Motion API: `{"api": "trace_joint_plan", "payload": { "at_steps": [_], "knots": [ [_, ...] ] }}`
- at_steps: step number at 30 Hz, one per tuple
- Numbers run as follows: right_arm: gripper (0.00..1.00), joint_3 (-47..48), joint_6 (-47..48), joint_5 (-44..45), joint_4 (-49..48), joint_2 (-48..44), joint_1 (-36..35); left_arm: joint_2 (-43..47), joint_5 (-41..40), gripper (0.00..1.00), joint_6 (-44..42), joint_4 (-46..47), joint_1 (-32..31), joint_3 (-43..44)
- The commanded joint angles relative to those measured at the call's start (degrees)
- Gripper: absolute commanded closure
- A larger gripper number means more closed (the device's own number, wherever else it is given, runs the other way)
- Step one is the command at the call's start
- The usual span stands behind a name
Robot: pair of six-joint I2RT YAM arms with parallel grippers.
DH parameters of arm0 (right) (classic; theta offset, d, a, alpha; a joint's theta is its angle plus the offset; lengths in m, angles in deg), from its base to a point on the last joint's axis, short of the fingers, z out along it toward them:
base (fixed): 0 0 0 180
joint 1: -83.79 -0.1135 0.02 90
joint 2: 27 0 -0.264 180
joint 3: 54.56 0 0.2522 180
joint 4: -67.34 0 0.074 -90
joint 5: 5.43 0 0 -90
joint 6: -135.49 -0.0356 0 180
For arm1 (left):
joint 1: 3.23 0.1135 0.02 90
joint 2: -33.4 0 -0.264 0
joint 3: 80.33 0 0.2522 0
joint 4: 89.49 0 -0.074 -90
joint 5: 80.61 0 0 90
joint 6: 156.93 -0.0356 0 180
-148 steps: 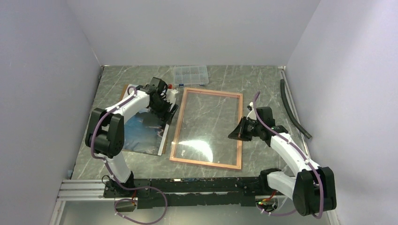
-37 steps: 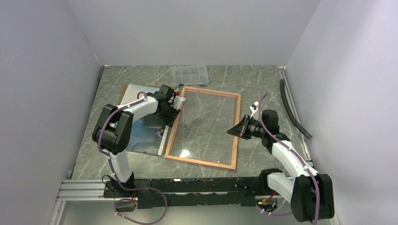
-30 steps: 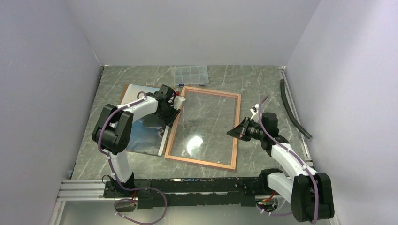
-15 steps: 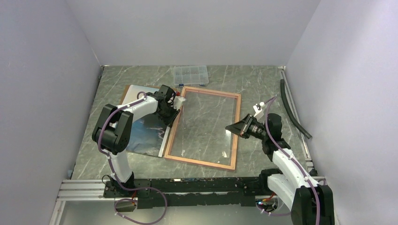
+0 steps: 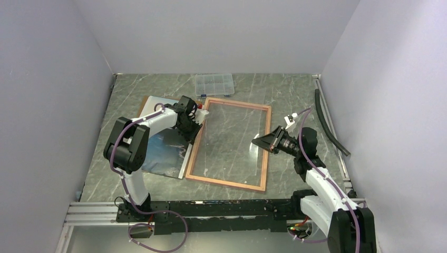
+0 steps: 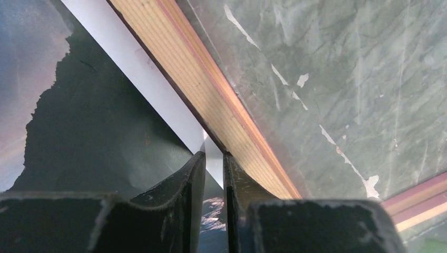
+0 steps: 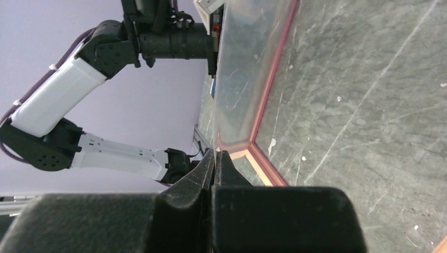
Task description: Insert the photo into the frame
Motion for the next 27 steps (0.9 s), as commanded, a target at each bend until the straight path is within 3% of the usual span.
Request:
{"api": "trace_joint_plan", "payload": {
  "at_steps": [1, 18, 27],
  "knots": [
    [1.0, 0.1, -2.2, -2.3, -7.8, 0.4, -0.5, -1.4, 4.0, 0.76, 0.9, -2.8, -1.2, -0.1],
    [1.0, 0.9, 6.5, -0.5, -0.3, 5.6, -0.7, -0.9, 3.0, 0.78, 0.3, -2.4, -1.2, -0.5],
    [1.0, 2.6, 12.6, 2.4, 8.5, 5.6, -0.6, -0.9, 2.9, 0.79, 0.1, -2.4, -1.2, -0.5]
  ]
}}
